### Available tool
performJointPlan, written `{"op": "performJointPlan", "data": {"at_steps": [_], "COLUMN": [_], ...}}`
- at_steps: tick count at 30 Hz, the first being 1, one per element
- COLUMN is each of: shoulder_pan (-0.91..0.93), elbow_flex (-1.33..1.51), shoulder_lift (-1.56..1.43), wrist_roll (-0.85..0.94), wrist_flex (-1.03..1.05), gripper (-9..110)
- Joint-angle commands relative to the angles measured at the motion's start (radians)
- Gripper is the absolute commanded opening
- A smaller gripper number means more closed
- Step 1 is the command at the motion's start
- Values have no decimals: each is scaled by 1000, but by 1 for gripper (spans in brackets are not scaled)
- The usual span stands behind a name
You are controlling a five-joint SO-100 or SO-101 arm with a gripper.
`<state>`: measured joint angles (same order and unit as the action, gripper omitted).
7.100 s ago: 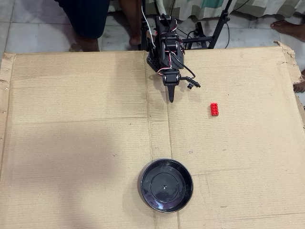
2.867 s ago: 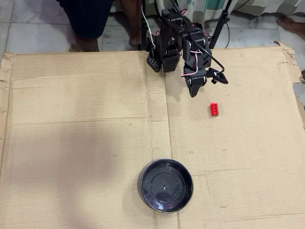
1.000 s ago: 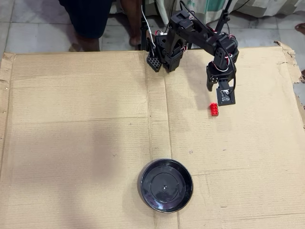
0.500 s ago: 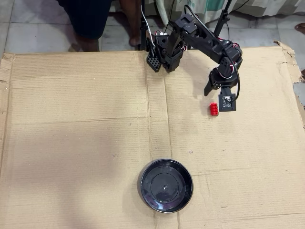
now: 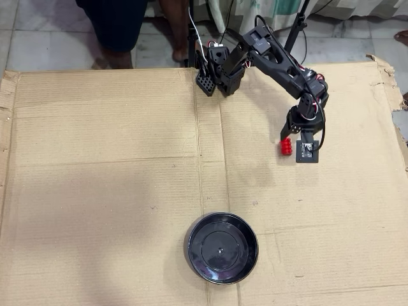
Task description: Grasp a lego block and put it in the bin.
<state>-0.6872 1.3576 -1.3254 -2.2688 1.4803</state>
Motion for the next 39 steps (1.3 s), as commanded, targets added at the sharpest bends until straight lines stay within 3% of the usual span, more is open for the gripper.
{"op": "performJointPlan", "data": {"at_steps": [1, 31, 39], "shoulder_pan": [2, -77, -74], "elbow_flex": [-2, 129, 127], "shoulder_lift": [2, 18, 97], "wrist_roll": [-11, -11, -11], "wrist_flex": [2, -15, -143], "gripper": [24, 24, 24]}}
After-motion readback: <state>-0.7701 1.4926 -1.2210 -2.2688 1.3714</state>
